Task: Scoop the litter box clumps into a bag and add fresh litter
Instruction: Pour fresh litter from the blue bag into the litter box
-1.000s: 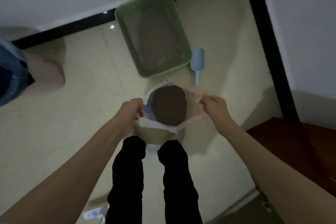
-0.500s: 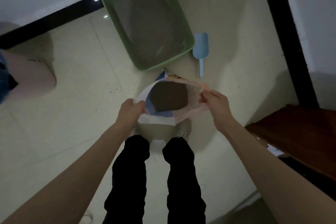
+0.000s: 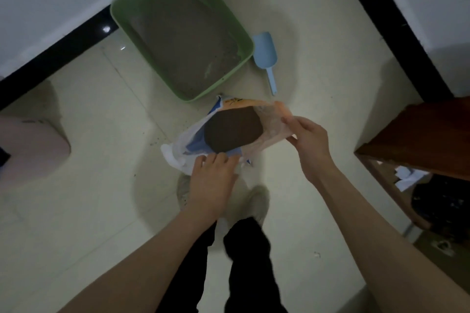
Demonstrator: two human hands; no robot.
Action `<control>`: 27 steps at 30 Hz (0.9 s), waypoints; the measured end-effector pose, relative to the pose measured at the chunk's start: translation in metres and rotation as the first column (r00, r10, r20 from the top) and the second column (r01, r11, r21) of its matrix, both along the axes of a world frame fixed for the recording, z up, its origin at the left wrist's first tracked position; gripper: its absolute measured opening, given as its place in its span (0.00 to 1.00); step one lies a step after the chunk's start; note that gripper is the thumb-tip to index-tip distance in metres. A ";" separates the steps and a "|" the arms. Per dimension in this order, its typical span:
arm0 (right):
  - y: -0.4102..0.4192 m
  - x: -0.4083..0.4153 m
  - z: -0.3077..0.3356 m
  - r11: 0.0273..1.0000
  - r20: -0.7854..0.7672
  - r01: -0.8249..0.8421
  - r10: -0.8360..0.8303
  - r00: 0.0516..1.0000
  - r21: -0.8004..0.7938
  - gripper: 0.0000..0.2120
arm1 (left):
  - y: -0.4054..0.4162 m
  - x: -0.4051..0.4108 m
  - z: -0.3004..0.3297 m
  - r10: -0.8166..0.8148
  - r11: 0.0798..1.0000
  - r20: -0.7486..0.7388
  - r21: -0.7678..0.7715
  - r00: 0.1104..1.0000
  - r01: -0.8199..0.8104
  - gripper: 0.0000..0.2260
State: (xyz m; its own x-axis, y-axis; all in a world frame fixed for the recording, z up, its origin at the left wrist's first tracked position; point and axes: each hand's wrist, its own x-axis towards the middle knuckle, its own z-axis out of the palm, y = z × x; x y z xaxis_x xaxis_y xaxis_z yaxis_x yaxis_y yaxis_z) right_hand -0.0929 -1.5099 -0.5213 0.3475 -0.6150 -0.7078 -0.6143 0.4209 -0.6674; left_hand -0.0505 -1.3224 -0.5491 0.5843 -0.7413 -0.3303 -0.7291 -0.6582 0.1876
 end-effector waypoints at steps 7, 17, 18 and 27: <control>0.035 -0.058 -0.041 0.998 -0.017 -0.011 0.010 1.000 -0.066 0.17 | 0.000 -0.002 -0.018 -0.147 0.925 0.162 -0.326 0.976 0.193 0.08; 0.079 -0.101 -0.152 0.875 -0.119 -0.470 0.457 0.881 -0.116 0.27 | -0.027 0.026 -0.044 -0.194 0.677 0.372 -0.618 0.908 0.398 0.10; 0.081 -0.095 -0.170 0.865 -0.091 -0.484 0.475 0.875 -0.136 0.24 | -0.029 0.028 -0.050 -0.200 0.647 0.410 -0.627 0.890 0.434 0.11; 0.097 -0.075 -0.307 0.796 0.061 -0.309 0.395 0.916 -0.521 0.52 | -0.045 0.034 -0.087 -0.166 0.424 0.483 -0.752 0.860 0.504 0.09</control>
